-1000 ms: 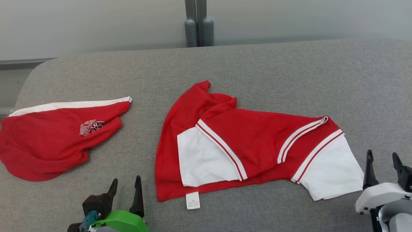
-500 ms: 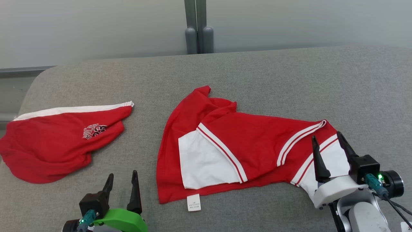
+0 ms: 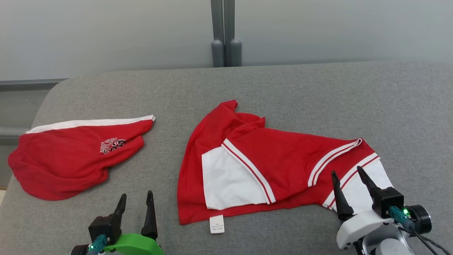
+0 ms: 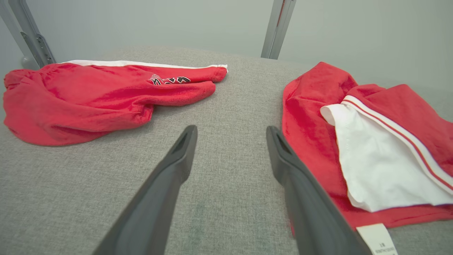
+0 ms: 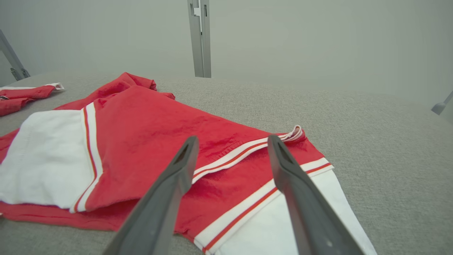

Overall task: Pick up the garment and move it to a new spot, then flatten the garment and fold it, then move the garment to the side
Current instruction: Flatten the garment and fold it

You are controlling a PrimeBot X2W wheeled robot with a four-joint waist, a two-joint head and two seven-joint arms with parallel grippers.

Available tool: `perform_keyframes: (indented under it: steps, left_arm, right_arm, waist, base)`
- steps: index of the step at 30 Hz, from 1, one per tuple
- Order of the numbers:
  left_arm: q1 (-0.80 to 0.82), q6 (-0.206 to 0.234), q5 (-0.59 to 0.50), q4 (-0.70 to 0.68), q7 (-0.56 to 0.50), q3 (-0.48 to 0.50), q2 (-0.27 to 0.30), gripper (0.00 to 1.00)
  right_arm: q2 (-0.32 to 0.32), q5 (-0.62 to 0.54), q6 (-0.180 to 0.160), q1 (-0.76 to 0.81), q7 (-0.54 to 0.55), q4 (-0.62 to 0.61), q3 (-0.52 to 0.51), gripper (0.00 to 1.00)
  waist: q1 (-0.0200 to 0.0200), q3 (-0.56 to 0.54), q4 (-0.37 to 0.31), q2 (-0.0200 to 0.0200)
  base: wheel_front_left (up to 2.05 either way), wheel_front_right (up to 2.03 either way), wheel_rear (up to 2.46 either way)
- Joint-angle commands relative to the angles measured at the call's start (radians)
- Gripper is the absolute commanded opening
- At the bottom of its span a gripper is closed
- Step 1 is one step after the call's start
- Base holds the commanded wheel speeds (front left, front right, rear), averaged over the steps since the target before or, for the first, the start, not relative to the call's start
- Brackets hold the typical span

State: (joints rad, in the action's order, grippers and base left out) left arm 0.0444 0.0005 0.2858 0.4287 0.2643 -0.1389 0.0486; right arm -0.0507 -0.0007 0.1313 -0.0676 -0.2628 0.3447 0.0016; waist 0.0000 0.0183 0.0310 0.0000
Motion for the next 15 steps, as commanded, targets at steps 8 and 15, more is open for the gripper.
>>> perform_keyframes:
  steps: [8, 15]
  left_arm:
    - [0.001, -0.042, 0.073, 0.021, 0.0, -0.067, 0.004, 1.0]
    - [0.047, -0.078, 0.159, 0.115, 0.0, -0.189, 0.004, 1.0]
  right_arm:
    - [-0.001, 0.024, -0.001, -0.009, -0.003, 0.004, 0.004, 1.0]
    - [-0.001, 0.017, -0.001, -0.029, -0.003, 0.029, -0.016, 1.0]
  waist:
    - [0.0, 0.03, -0.004, 0.0]
    - [0.0, 0.079, -0.025, 0.0]
  base:
    - [0.0, 0.0, 0.0]
    - [0.0, 0.0, 0.0]
